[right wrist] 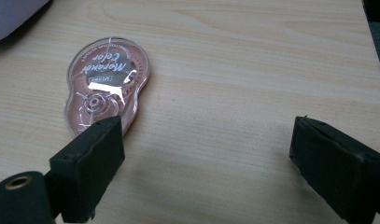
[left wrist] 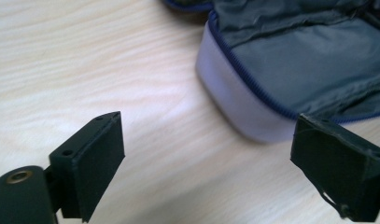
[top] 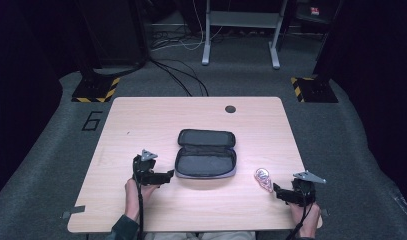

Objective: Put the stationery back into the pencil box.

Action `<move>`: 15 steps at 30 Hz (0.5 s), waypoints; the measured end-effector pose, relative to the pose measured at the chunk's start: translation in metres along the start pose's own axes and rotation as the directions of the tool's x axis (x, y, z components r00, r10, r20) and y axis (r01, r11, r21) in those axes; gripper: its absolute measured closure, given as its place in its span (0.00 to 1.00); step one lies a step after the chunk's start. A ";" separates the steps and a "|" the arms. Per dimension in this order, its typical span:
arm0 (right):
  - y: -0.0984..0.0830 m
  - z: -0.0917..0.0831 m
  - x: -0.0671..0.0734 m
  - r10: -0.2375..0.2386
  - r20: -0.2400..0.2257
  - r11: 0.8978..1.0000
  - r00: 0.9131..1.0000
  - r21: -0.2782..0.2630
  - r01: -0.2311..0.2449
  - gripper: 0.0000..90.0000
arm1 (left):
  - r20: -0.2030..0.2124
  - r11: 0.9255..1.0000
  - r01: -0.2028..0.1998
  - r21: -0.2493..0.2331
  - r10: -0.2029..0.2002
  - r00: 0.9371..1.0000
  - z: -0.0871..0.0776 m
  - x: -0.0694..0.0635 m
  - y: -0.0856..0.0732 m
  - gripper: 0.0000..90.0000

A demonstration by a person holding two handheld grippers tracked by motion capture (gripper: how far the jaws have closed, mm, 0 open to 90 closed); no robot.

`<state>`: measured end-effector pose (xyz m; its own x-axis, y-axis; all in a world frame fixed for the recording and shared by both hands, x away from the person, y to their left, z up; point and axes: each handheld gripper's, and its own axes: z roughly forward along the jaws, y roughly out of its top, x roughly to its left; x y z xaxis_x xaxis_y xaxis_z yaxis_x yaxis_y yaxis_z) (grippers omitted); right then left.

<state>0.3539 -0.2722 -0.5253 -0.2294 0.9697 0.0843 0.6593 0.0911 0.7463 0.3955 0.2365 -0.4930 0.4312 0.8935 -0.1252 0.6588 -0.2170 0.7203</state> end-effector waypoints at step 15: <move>0.013 -0.015 0.020 -0.049 -0.082 0.999 0.995 -0.003 0.048 0.00 | -0.100 0.998 -0.029 0.048 0.034 0.994 0.000 0.019 -0.043 0.00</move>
<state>0.3476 -0.2554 -0.5037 -0.3188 0.9423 0.1017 0.6450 0.1371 0.7518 0.3755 0.2631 -0.5261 0.3893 0.9205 -0.0317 0.6750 -0.2617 0.6899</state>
